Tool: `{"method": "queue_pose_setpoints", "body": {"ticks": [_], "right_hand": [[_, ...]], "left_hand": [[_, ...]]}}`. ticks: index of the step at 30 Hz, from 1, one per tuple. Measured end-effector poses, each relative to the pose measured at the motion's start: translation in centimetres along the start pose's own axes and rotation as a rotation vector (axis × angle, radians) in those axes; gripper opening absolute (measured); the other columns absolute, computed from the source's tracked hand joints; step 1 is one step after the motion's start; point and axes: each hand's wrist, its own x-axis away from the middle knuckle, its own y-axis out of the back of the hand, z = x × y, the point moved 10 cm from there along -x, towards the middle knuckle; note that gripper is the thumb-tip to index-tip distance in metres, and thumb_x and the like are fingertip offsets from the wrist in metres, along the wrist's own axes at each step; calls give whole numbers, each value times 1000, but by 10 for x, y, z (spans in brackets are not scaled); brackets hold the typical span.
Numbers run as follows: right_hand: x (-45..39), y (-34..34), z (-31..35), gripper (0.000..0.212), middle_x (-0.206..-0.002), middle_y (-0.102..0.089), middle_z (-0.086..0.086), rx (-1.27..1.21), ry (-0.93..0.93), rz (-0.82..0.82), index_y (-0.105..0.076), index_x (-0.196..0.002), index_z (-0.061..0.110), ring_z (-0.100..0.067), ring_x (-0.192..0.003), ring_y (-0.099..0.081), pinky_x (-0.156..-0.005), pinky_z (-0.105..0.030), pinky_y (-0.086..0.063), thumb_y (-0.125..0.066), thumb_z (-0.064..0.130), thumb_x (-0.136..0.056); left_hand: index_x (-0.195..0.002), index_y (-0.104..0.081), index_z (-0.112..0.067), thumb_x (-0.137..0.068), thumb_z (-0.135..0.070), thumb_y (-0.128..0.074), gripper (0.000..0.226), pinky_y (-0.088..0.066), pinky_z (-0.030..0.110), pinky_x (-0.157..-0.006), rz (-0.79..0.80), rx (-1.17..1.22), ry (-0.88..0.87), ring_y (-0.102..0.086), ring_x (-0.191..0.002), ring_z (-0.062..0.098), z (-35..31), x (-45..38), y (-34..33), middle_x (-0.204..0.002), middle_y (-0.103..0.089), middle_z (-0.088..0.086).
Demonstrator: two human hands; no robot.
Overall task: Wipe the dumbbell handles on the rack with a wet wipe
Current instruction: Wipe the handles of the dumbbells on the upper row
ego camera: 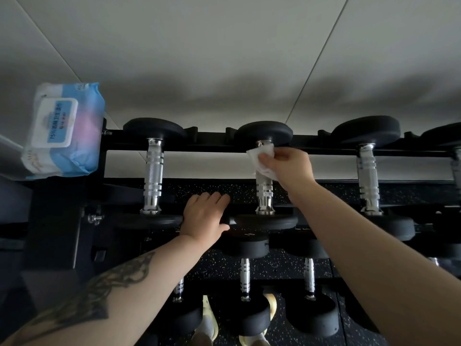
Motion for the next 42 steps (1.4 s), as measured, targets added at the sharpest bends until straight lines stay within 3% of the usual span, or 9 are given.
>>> {"method": "queue_pose_setpoints", "body": {"ticks": [7, 12, 19, 22, 27, 31, 34, 39, 42], "right_hand": [[48, 8, -17, 32, -89, -69, 8, 259, 87, 1, -69, -112, 20, -2, -76, -63, -61, -10, -45, -73, 24, -81], [45, 12, 52, 31, -103, -72, 2, 427, 624, -149, -71, -109, 22, -18, -83, -69, -69, -32, -58, -69, 6, -83], [68, -28, 24, 28, -130, -58, 8, 757, 935, 353, -68, -113, 23, -3, -130, -42, -105, -38, -43, -65, 19, -86], [57, -30, 40, 32, -134, -55, 2, 941, 1067, 343, -64, -119, 21, -11, -132, -41, -114, -43, -23, -56, 21, -88], [48, -25, 37, 38, -141, -49, 4, 785, 922, 197, -62, -125, 19, -11, -134, -40, -97, -43, -49, -62, 7, -89], [65, -23, 20, 40, -140, -47, 10, 753, 947, 349, -60, -125, 22, -4, -134, -37, -104, -38, -44, -61, 6, -89], [45, -8, 34, 39, -138, -51, 2, 662, 845, 119, -63, -123, 19, -13, -131, -44, -101, -40, -45, -61, 3, -88], [77, -5, 37, 25, -116, -67, 0, 469, 603, -137, -68, -114, 12, -20, -93, -67, -82, -19, -51, -59, 7, -91], [69, -6, 32, 30, -106, -66, -3, 471, 439, -146, -56, -126, 12, -22, -82, -63, -70, -30, -52, -48, 13, -97]], "left_hand": [[-92, -62, -22, -36, -47, -92, 69, -37, 30, -67, -38, 17, -10, -57, -74, 17, 0, 2, 2, -82, -60, -7], [-98, -62, -23, -48, -48, -88, 62, -28, 29, -73, -62, 29, -32, -58, -81, 18, -1, 4, 4, -89, -60, -7], [-110, -60, -22, -56, -36, -86, 62, -29, 30, -80, -43, 52, -77, -58, -93, 19, -4, 6, 5, -103, -61, -7], [-111, -60, -20, -53, -35, -88, 66, -29, 31, -79, -31, 19, -67, -59, -92, 20, -4, 7, 3, -104, -61, -5], [-108, -61, -21, -52, -35, -89, 65, -29, 30, -79, -42, 27, -55, -58, -89, 20, -3, 7, 4, -101, -61, -5], [-109, -60, -22, -52, -35, -89, 65, -29, 30, -78, -47, 33, -57, -57, -89, 19, -4, 7, 5, -100, -60, -6], [-111, -59, -22, -55, -35, -88, 65, -30, 30, -79, -42, 38, -58, -57, -90, 19, -3, 9, 3, -101, -60, -6], [-114, -57, -21, -60, -35, -86, 63, -33, 29, -86, -41, 64, -28, -56, -94, 17, -2, 12, 2, -103, -59, -6], [-114, -58, -21, -60, -34, -85, 62, -31, 28, -87, -45, 69, -21, -56, -95, 17, -2, 12, 4, -104, -59, -6]]}}
